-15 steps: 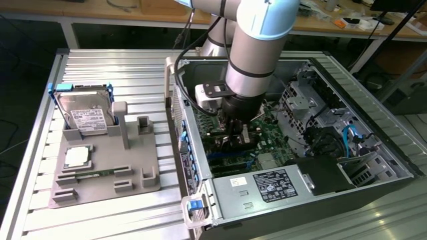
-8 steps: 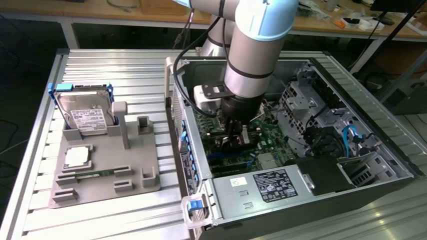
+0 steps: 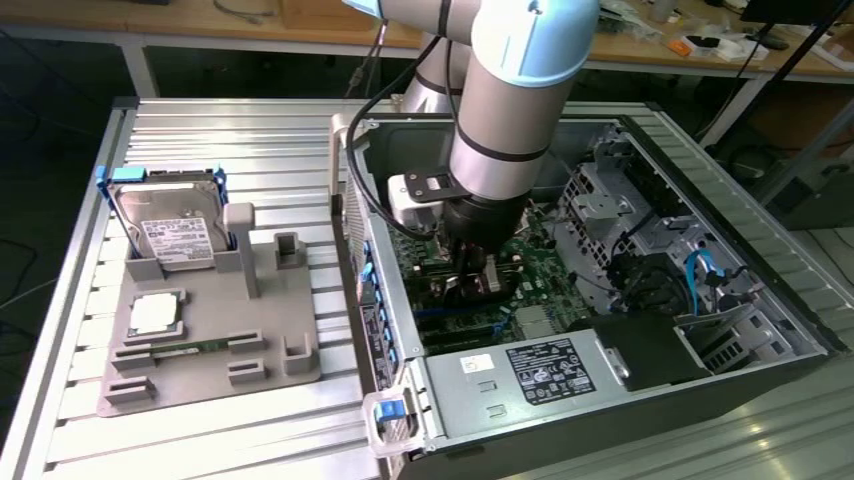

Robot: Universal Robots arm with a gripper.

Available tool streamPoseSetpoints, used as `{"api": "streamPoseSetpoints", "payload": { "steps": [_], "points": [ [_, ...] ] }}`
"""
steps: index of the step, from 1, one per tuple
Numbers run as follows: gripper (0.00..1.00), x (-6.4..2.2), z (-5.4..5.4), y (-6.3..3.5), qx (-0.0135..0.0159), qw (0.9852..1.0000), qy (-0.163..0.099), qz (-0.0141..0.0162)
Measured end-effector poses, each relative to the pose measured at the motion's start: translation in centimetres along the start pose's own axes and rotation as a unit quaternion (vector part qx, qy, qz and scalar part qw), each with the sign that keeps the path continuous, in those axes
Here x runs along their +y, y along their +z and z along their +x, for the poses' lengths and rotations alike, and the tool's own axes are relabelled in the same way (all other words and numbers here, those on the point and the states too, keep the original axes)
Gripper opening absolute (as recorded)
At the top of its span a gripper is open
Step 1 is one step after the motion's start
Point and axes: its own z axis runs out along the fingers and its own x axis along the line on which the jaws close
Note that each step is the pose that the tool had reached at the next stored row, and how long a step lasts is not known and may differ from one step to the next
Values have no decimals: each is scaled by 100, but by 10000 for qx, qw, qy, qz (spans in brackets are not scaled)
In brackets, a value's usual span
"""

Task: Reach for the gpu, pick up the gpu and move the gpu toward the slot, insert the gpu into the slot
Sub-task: 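Insert the gpu into the slot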

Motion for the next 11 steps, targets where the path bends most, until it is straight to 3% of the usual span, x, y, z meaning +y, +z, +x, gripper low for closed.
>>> {"api": "streamPoseSetpoints", "payload": {
  "steps": [11],
  "points": [
    [27, 1, 5, 1, -1, 10000, 0, 11]
  ]
}}
